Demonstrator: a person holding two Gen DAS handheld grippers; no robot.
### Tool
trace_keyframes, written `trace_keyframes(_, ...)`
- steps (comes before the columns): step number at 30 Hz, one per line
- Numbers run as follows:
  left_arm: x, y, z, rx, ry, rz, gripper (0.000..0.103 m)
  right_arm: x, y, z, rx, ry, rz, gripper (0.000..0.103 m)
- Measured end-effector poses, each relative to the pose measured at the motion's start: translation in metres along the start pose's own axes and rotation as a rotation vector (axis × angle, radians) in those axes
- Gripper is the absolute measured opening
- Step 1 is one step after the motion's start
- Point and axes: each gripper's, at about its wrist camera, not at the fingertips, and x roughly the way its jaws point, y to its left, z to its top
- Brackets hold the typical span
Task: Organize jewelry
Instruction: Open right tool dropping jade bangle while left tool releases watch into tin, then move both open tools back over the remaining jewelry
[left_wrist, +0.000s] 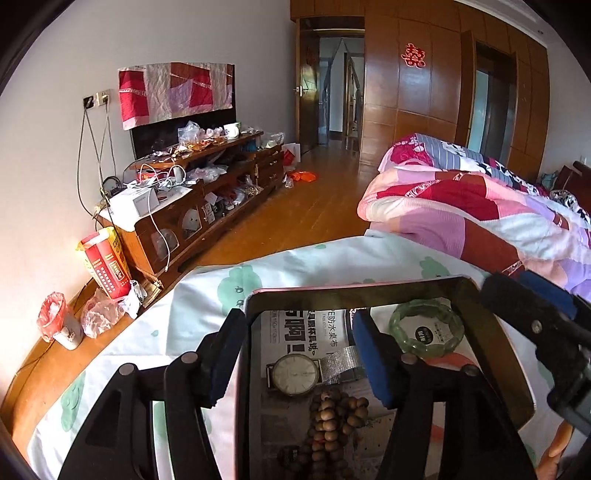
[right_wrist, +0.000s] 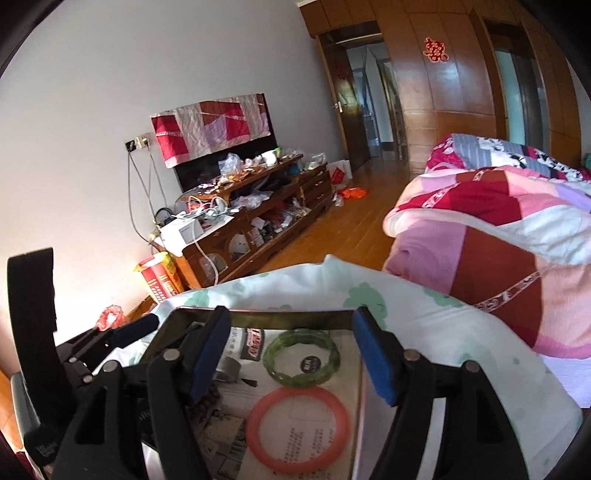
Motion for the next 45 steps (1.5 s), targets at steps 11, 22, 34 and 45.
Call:
trace_keyframes(11,-0.032,0.009,-0.013,-0.018,0.003,0.031,0.061,-0.027,-0.005,-0.016,0.029,0.009,-0.055,0.076)
trace_keyframes(22,-0.088,0.026,-0.044,-0.047,-0.025,-0.002,0.061,-0.073,0.000,-0.049,0.072,0.022,-0.067,0.076)
trace_keyframes(34,-0.130,0.033,-0.091,-0.044,0.003,-0.117,0.061,-0.107,0.007,-0.088,0.077,0.057,-0.068,0.076)
trace_keyframes(45,-0.154,0.027,-0.147,0.013,0.138,-0.213,0.061,-0.122,0.012,-0.111,0.055,0.088,-0.059,0.076)
